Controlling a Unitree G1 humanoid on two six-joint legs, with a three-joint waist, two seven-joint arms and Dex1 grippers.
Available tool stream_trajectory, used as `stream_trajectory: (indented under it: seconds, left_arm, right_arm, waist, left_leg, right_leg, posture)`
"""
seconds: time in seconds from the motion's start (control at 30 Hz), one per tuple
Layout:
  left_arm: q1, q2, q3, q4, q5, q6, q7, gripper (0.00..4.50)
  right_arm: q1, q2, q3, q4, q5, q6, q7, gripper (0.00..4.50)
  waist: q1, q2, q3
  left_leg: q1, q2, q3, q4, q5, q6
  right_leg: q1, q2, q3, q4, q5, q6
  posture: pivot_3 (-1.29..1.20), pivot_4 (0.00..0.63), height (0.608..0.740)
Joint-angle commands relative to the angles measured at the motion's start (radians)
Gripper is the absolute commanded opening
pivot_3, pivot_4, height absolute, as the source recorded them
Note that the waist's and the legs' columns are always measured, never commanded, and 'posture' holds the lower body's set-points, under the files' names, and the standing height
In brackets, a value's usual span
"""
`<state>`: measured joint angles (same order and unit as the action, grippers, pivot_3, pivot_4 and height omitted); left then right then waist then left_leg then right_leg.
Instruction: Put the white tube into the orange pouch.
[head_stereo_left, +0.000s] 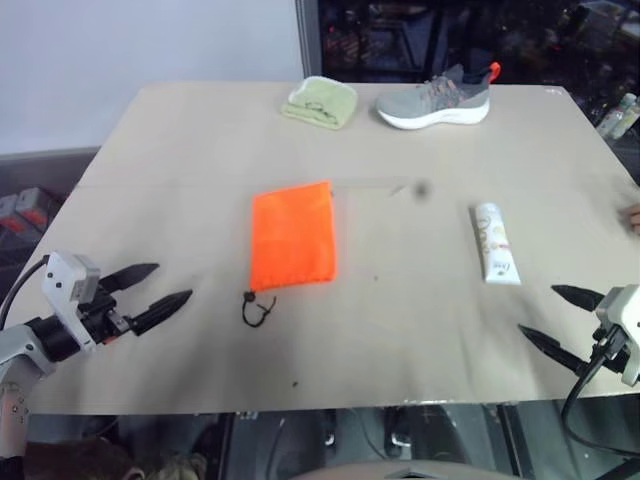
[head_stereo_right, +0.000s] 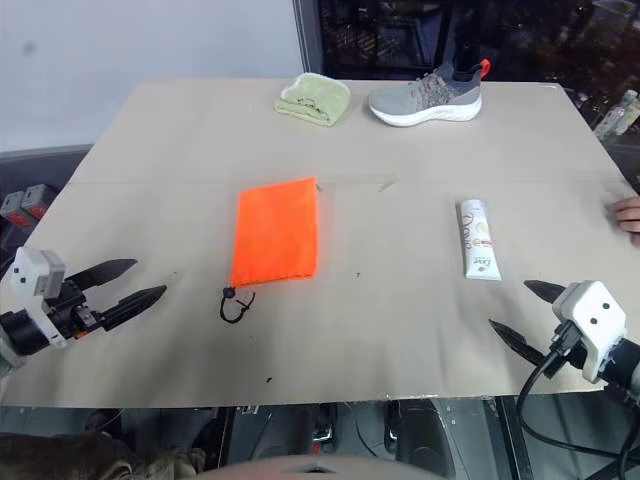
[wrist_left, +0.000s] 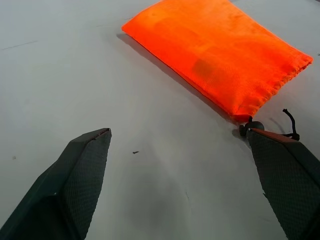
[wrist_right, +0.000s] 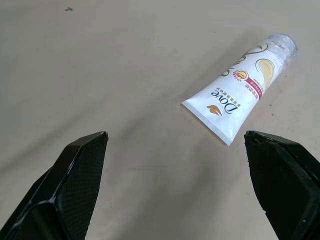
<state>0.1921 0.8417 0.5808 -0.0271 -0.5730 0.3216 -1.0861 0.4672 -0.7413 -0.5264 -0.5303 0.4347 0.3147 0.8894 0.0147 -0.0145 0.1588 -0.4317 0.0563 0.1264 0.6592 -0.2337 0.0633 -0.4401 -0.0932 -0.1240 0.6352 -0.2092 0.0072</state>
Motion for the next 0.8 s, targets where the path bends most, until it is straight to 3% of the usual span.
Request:
stream_trajectory:
  seconds: [0.03, 0.3, 0.43, 0.63, 0.8]
  left_arm:
    - [-0.014, 0.023, 0.015, -0.064, -0.030, 0.019, -0.004, 4.50]
    - [-0.050, 0.034, -0.071, -0.232, -0.026, 0.029, -0.027, 4.50]
    - [-0.096, 0.027, -0.210, -0.290, 0.178, -0.150, 0.029, 4.50]
    - [-0.156, -0.007, -0.418, -0.306, 0.410, -0.284, 0.136, 4.50]
    - [-0.248, -0.071, -0.538, -0.220, 0.615, -0.401, 0.283, 4.50]
  right_arm:
    - [-0.013, -0.010, -0.043, -0.016, 0.041, 0.003, 0.012, 4.43]
    - [-0.054, -0.021, -0.024, -0.116, 0.124, 0.048, 0.010, 4.43]
    - [-0.091, -0.054, 0.059, -0.236, 0.139, 0.045, 0.034, 4.43]
    - [-0.225, -0.069, 0.231, -0.302, 0.109, 0.063, -0.016, 4.43]
    - [-0.240, -0.070, 0.247, -0.311, 0.092, 0.060, -0.030, 4.43]
  waist:
    - [0.000, 0.000, 0.000]
    - [-0.001, 0.000, 0.000]
    - [0.001, 0.001, 0.000]
    - [0.000, 0.001, 0.000]
    - [0.007, 0.000, 0.000]
  left_leg:
    - [0.000, 0.000, 0.000, 0.000, 0.000, 0.000]
    - [0.000, 0.000, 0.000, 0.000, 0.000, 0.000]
    - [0.001, 0.000, 0.000, 0.000, 0.000, 0.000]
    - [0.002, 0.000, 0.000, 0.000, 0.000, 0.000]
    - [0.000, -0.001, 0.000, 0.000, 0.000, 0.000]
  right_leg:
    - [0.000, 0.000, 0.000, 0.000, 0.000, 0.000]
    - [0.001, 0.000, 0.000, 0.000, 0.000, 0.000]
    - [0.001, 0.003, 0.000, 0.000, 0.000, 0.000]
    - [0.002, 0.003, 0.001, 0.000, 0.000, 0.000]
    - [0.002, 0.006, 0.000, -0.001, 0.000, 0.000]
  posture:
    - [0.00, 0.150, 0.740]
    - [0.00, 0.150, 0.740]
    - [0.00, 0.150, 0.740]
    - [0.00, 0.150, 0.740]
    - [0.00, 0.150, 0.740]
